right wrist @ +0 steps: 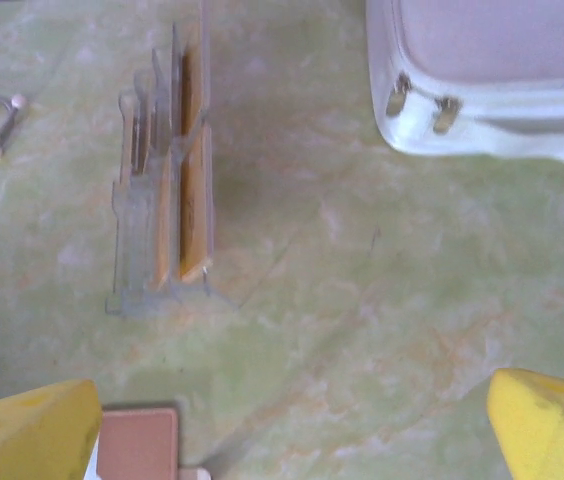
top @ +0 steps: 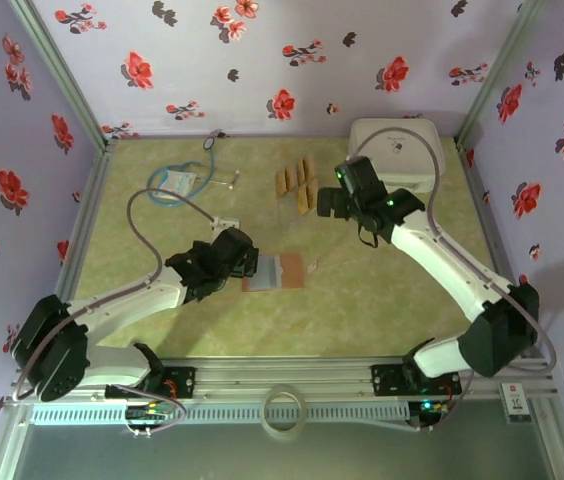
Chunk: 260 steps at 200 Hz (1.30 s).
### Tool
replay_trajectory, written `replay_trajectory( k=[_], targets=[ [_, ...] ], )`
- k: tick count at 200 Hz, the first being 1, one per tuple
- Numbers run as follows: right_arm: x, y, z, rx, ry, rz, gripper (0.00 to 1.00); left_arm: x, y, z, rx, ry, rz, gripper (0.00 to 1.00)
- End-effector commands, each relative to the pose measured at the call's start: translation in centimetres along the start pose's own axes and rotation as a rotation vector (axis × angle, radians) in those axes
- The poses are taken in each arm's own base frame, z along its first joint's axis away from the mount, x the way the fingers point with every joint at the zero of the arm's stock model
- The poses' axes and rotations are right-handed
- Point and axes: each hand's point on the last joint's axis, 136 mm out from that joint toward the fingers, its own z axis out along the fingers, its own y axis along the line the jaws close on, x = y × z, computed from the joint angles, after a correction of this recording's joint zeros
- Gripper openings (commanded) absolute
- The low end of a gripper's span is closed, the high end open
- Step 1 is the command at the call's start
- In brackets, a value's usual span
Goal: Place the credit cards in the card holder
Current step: Touch the card holder at the center of the table, then pick up the credit card from the storage box.
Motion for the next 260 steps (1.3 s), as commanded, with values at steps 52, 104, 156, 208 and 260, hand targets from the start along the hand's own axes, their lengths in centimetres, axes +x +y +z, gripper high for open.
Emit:
replay_trajectory(
  k=[52,104,156,208,260],
  targets=[
    [-0.6,3.5,4.6,-0.027,0.167,-0.130,0.70,-0.7,3.2,-0.2,-0.079,-0.095,-0.074,1.00],
    [0.2,5.2,8.7,-0.022,0.277,-0.140,0.44,-0.4,4.6,-0.1,-0.116,-0.061,-0.115,1.00],
    [0.3,6.1,11.1,-0.013,0.303,-0.150,0.35,0.6,5.1,0.4,-0.107,-0.035,-0.146,1.00],
    [0.5,6.8,13.0,0.020,0.315,-0.196,0.27,1.2,5.0,0.8,-0.097,-0.022,-0.158,1.00],
    [0.7,7.1,14.4,0.073,0.322,-0.249,0.26,1.7,4.9,1.2,-0.088,-0.008,-0.159,1.00]
  ],
)
